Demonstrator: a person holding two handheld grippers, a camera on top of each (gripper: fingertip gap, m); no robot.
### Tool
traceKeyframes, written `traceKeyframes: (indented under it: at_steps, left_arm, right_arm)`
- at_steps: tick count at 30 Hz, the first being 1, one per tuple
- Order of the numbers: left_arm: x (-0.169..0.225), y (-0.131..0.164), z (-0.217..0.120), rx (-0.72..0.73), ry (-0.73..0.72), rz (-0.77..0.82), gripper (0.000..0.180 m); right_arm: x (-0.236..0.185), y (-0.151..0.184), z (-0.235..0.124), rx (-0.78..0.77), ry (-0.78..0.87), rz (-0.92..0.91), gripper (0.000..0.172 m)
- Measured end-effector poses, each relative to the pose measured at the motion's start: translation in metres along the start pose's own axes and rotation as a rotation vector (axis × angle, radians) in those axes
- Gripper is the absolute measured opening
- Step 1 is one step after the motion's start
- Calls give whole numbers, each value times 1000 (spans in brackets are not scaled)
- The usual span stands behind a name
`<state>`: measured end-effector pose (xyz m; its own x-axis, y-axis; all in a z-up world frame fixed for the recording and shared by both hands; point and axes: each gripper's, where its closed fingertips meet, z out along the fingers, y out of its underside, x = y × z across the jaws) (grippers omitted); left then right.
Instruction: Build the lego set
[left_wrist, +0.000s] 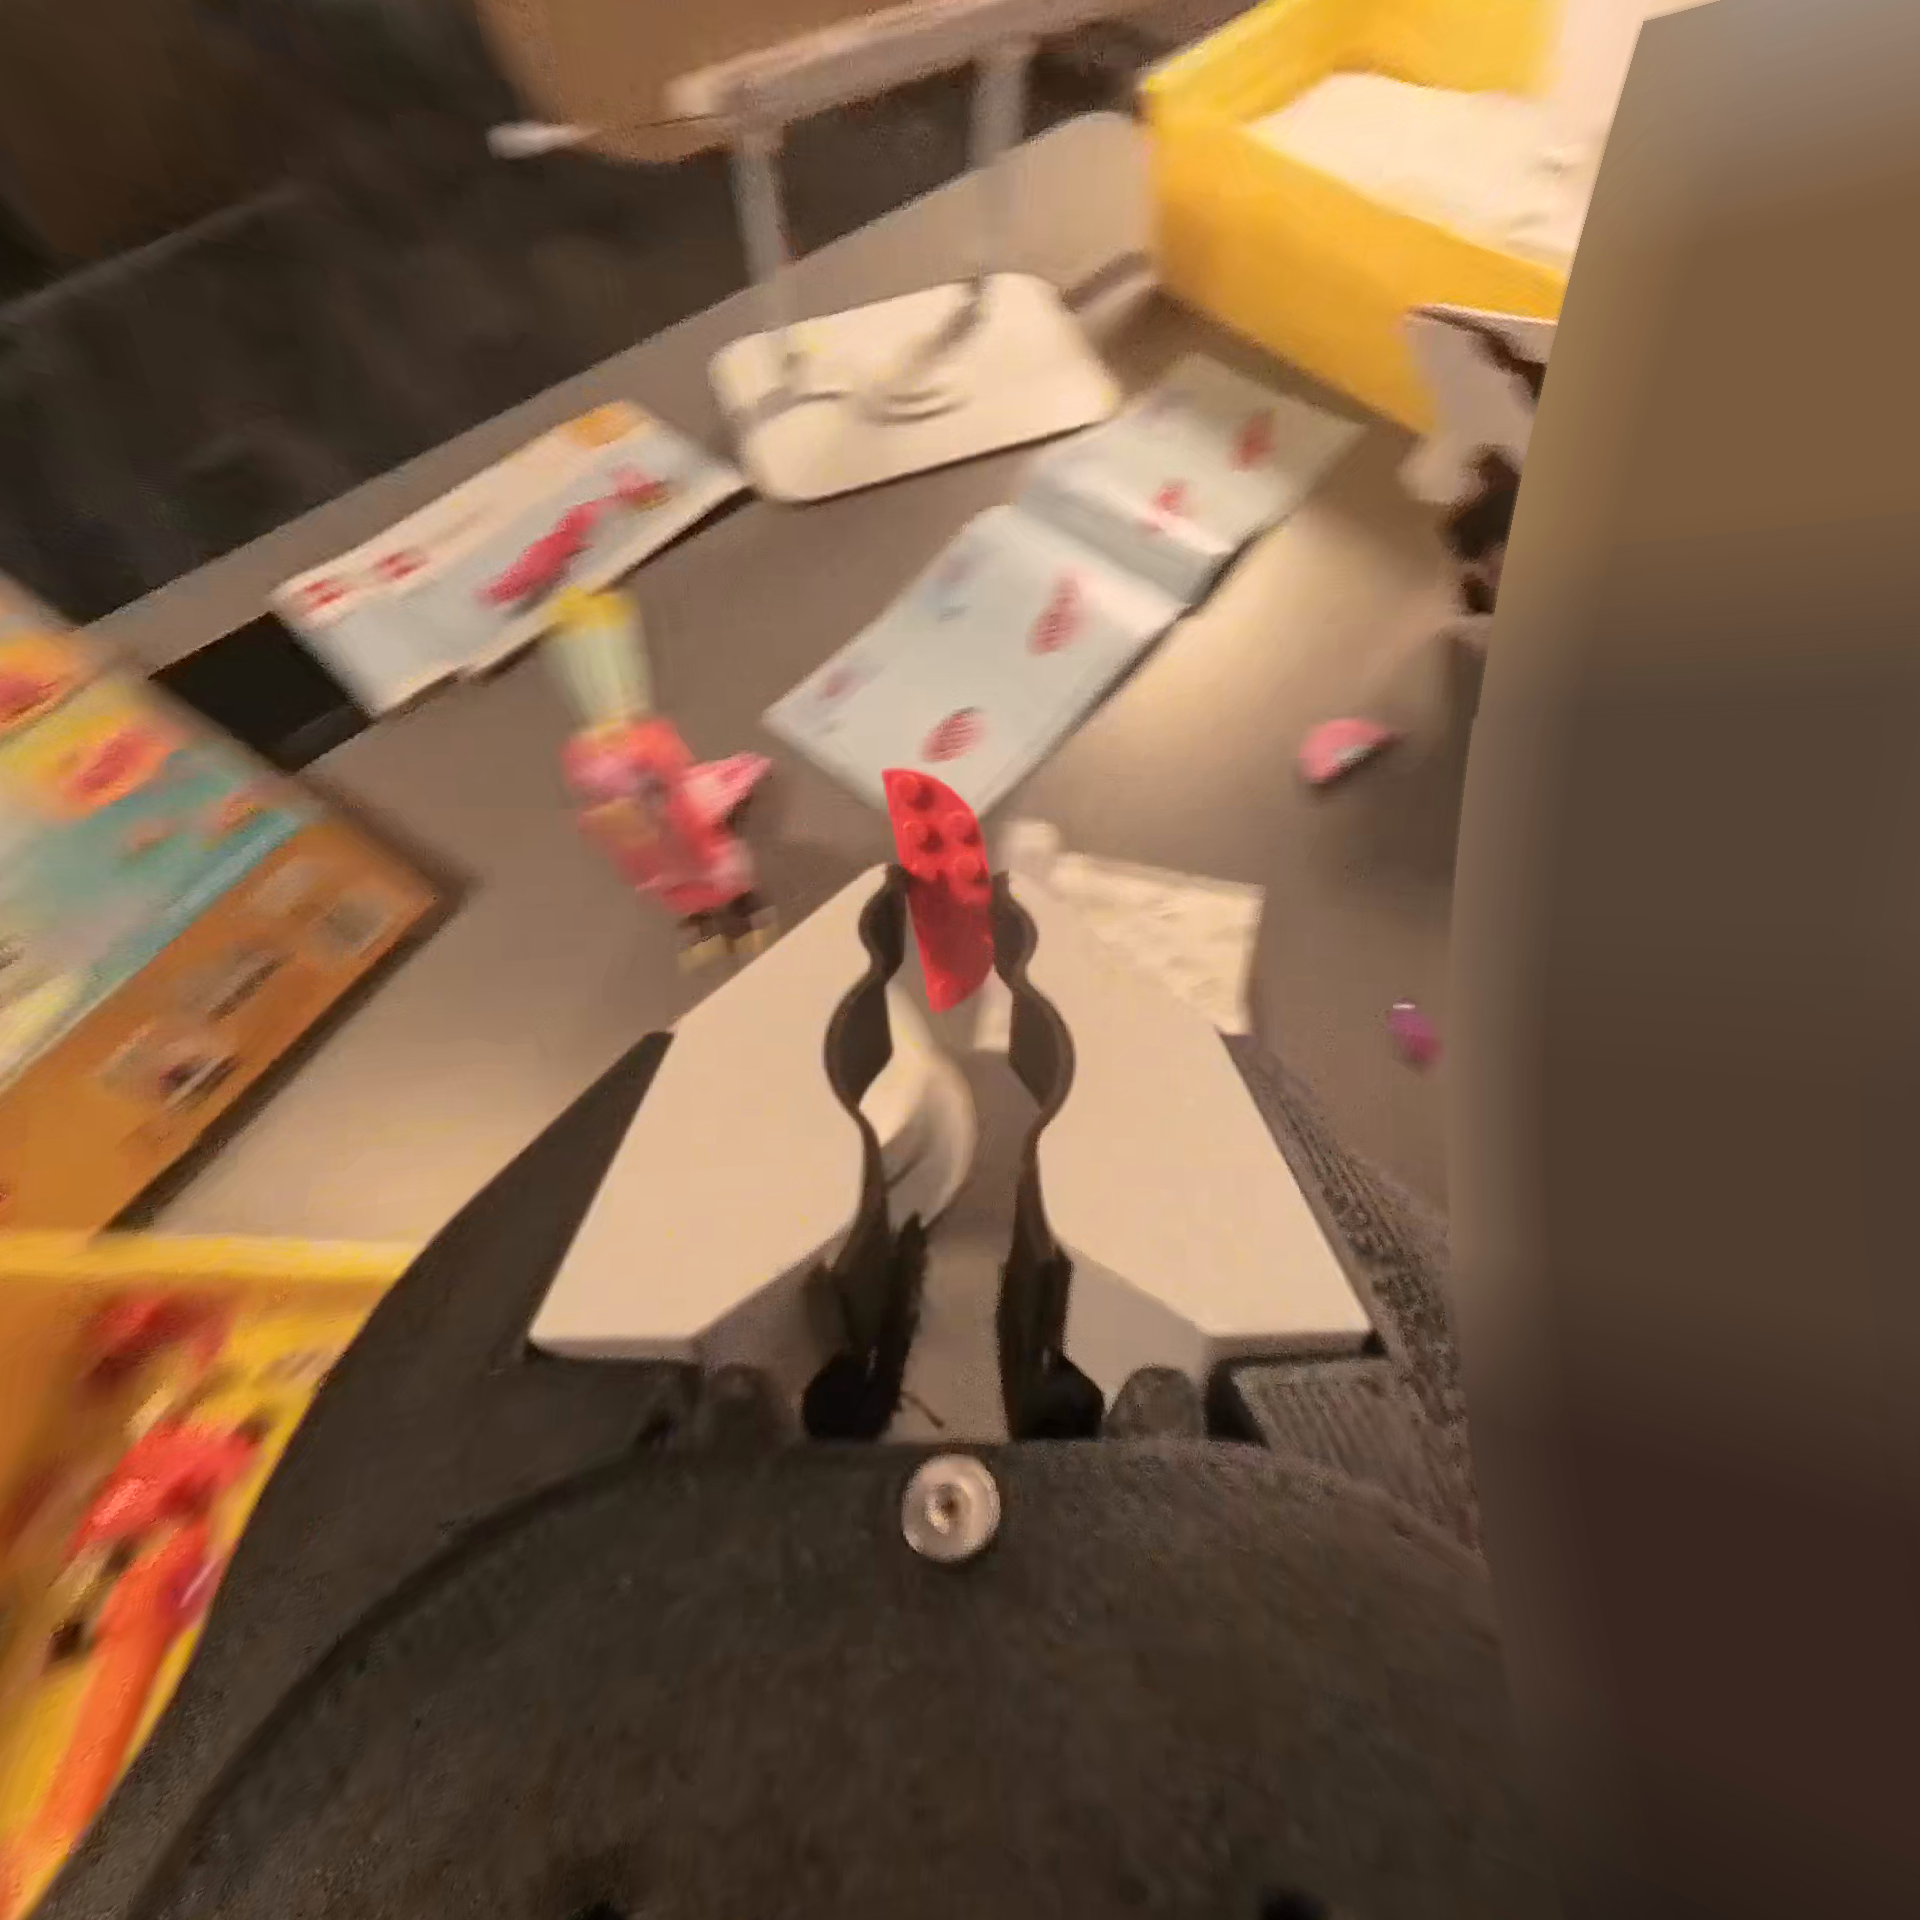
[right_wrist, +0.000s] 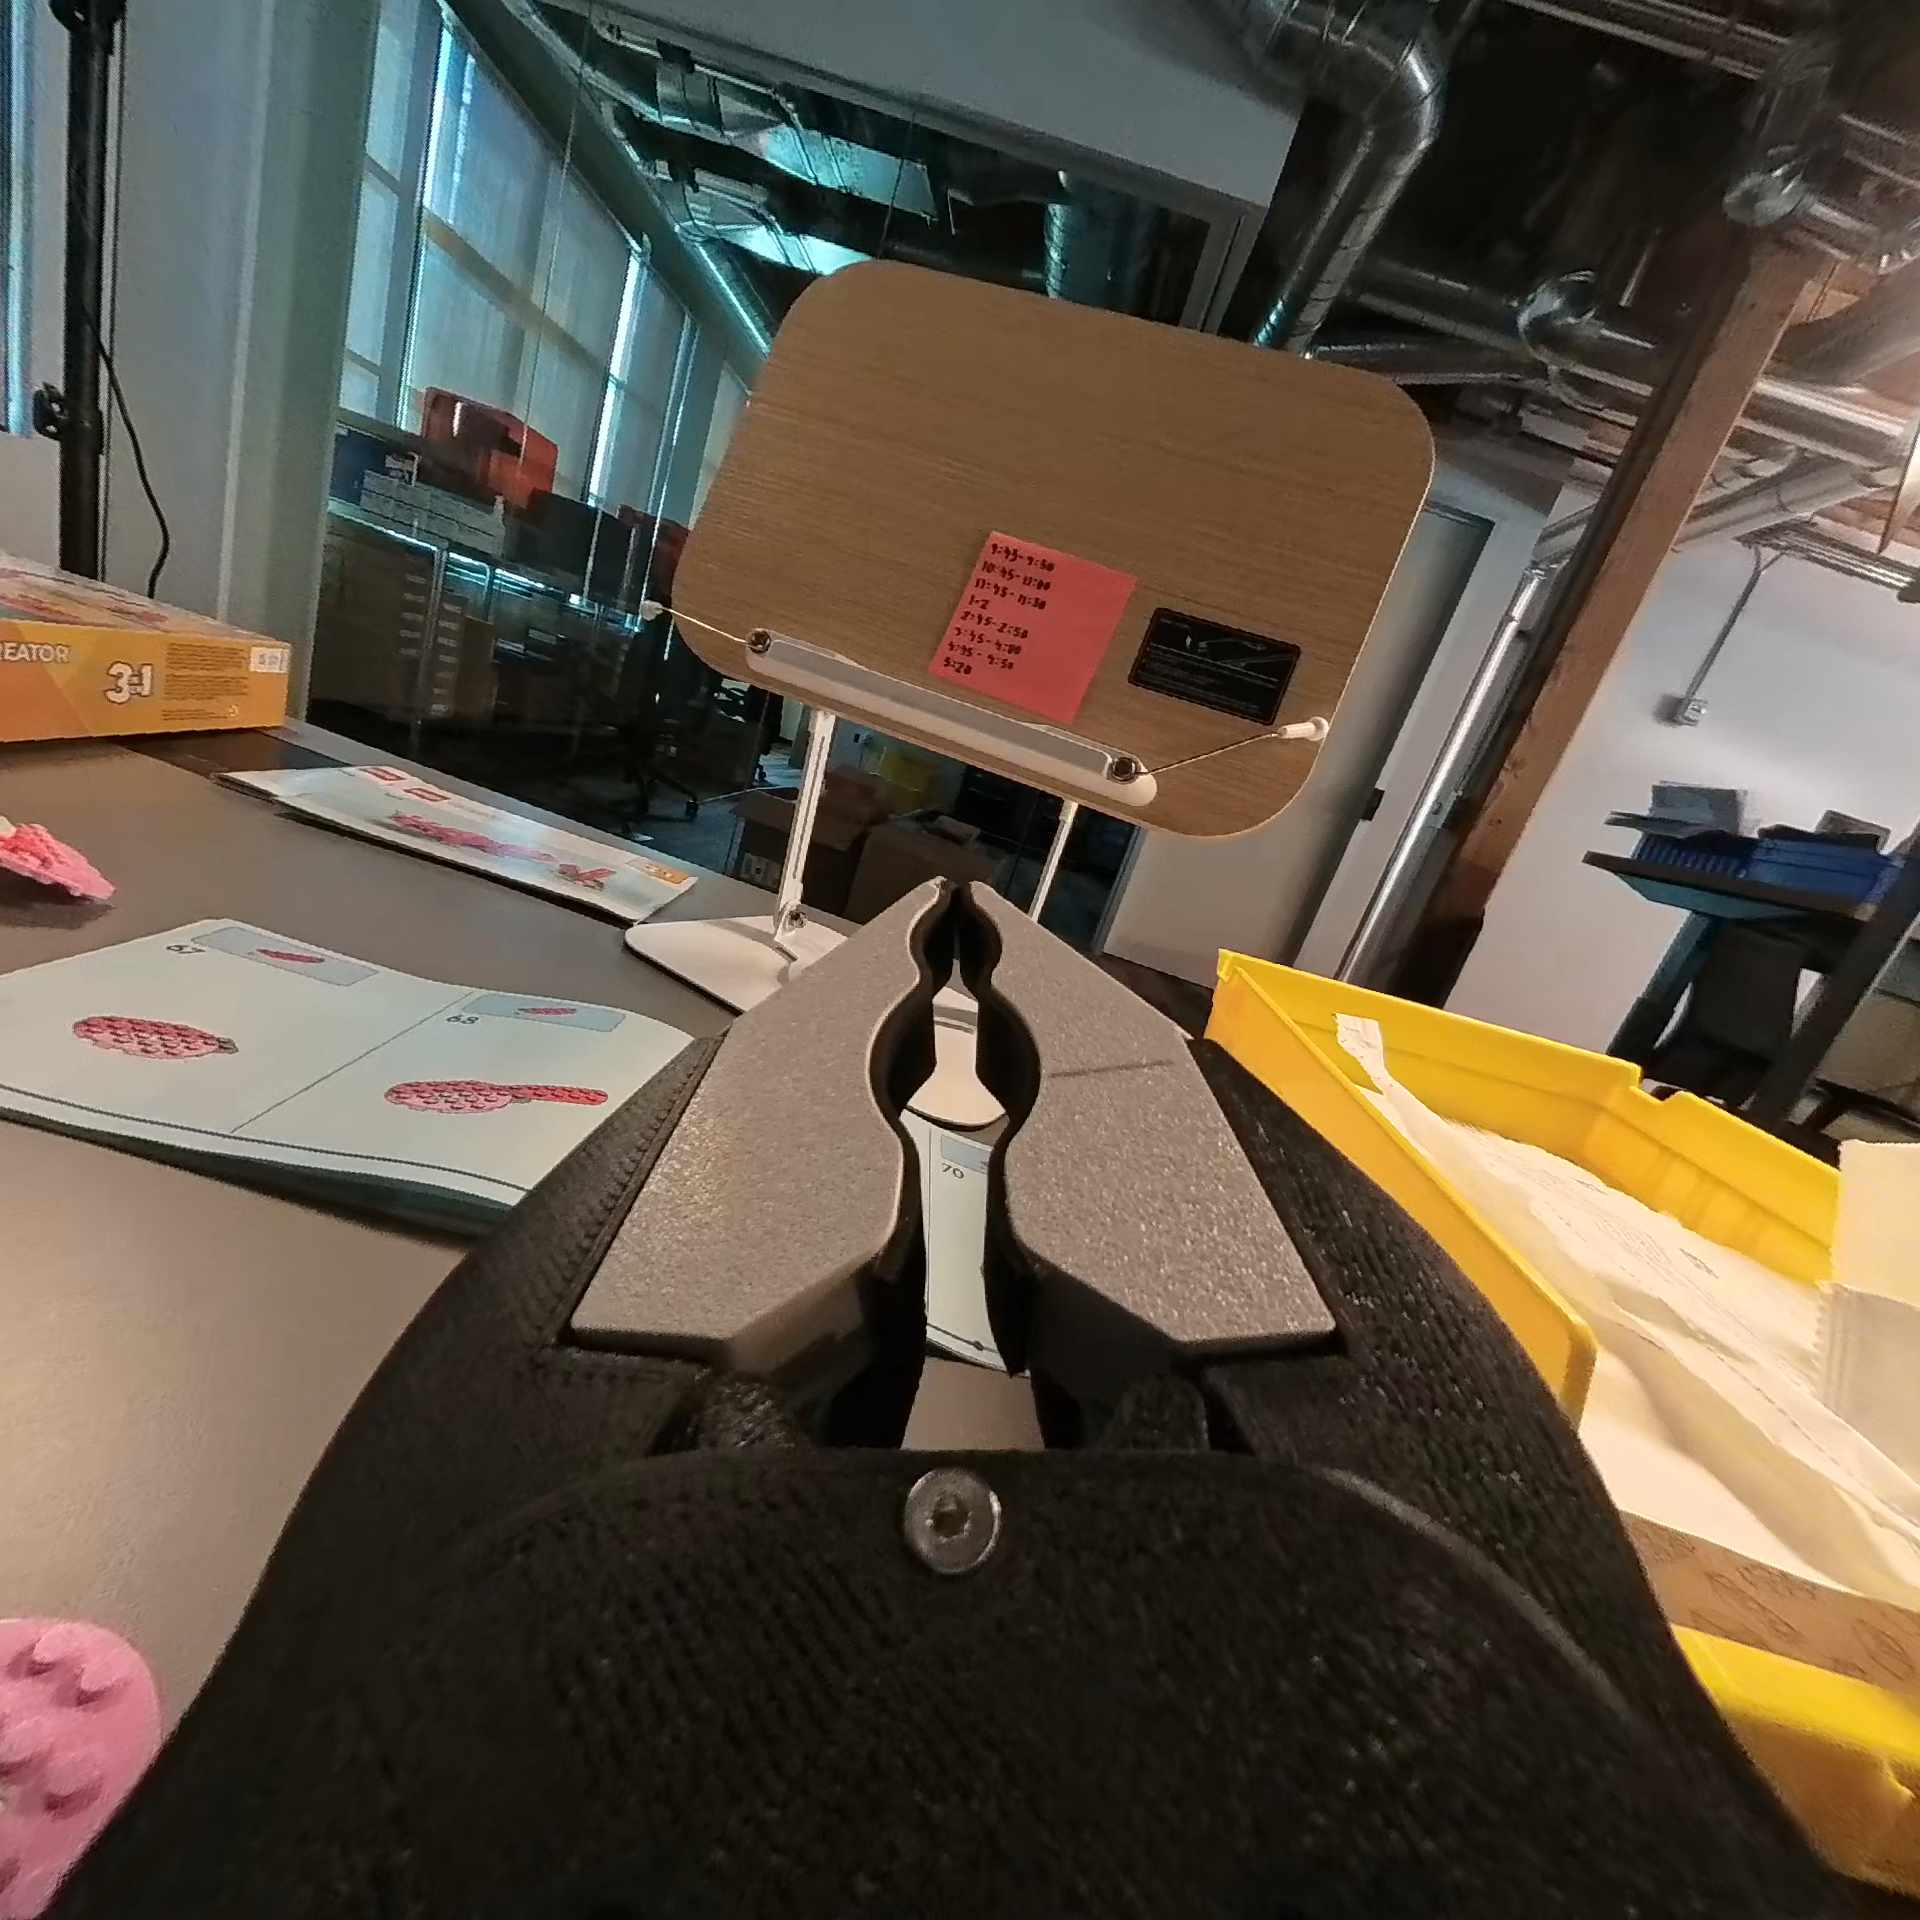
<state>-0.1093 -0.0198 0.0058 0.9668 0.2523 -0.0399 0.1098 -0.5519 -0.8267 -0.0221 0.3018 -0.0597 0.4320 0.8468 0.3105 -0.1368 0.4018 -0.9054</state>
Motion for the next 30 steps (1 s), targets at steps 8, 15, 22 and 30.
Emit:
traceKeyframes:
  at_steps: [8, 15, 22, 30]
  left_arm:
    - [181, 50, 148, -173, 464, 278, 15]
    - [209, 79, 188, -316, 558, 496, 15]
    - [214, 96, 200, -379, 581, 554, 16]
    - [214, 79, 186, -105, 523, 518, 35]
  right_arm:
    - [-1, 1, 0, 5, -36, 36, 0]
    - [1, 4, 3, 2, -54, 73, 0]
    - [1, 5, 4, -2, -59, 86, 0]
    - [2, 6, 4, -6, -57, 88, 0]
